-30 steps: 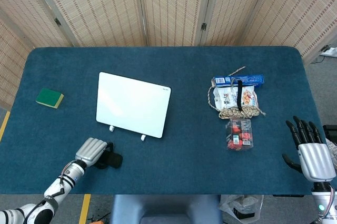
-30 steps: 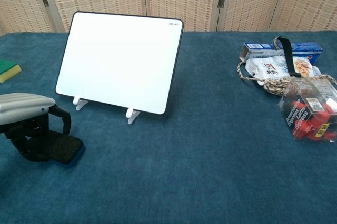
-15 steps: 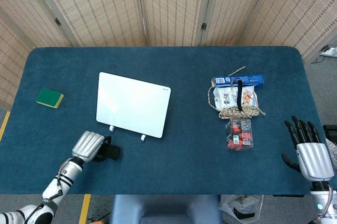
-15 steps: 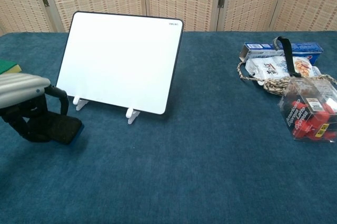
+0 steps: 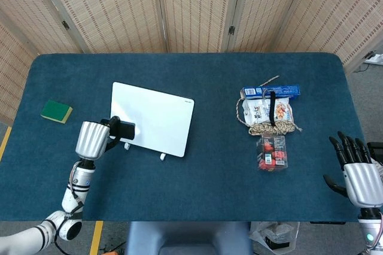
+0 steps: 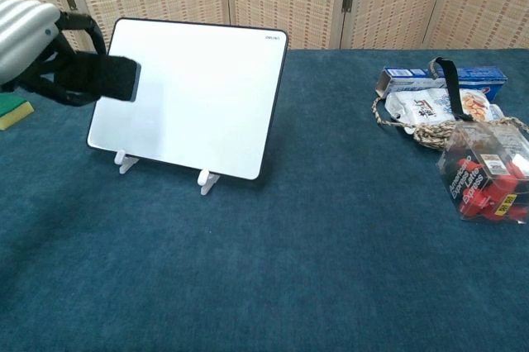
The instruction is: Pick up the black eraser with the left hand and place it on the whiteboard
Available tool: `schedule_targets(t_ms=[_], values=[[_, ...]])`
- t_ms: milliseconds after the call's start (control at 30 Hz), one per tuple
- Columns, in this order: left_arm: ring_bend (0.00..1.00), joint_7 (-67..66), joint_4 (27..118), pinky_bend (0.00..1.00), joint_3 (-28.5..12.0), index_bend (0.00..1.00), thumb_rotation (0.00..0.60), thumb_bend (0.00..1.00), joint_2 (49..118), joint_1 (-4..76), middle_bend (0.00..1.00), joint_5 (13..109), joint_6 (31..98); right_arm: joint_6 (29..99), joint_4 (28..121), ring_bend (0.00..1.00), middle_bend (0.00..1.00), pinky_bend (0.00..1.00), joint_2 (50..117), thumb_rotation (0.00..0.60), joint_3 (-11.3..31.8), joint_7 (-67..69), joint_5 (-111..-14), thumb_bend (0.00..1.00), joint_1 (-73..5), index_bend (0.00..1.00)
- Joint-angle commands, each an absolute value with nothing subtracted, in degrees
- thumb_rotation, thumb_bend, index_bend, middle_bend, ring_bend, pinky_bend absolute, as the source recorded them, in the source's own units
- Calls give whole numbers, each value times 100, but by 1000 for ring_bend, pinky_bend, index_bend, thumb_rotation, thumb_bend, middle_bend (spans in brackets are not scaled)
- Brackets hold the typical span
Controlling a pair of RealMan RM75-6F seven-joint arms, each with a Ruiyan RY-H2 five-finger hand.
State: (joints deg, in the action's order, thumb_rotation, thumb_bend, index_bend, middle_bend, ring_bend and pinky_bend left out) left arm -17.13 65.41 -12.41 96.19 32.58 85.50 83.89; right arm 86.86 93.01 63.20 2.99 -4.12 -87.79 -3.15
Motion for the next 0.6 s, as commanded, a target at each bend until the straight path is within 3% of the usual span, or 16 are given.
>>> schedule_targets(t_ms=[33, 233, 600], values=[[1000, -1322, 5789, 1000, -1680, 651, 600, 260, 10171, 3634, 1000, 8559, 8584, 8699, 9284, 0, 0, 0, 6288, 600, 287, -346, -8812, 267, -306, 0], [1000, -1286, 5467, 1000, -1856, 651, 600, 260, 10389, 3944, 1000, 8319, 8223, 8717, 9263, 0, 0, 0, 6231, 600, 291, -184, -8820, 268, -293, 0], [1000, -1044, 4761, 1000, -1827, 640, 600, 260, 10836, 4286, 1000, 8140, 7831, 8738, 9236, 0, 0, 0, 6188, 600, 282, -48, -8855, 268, -278, 0]])
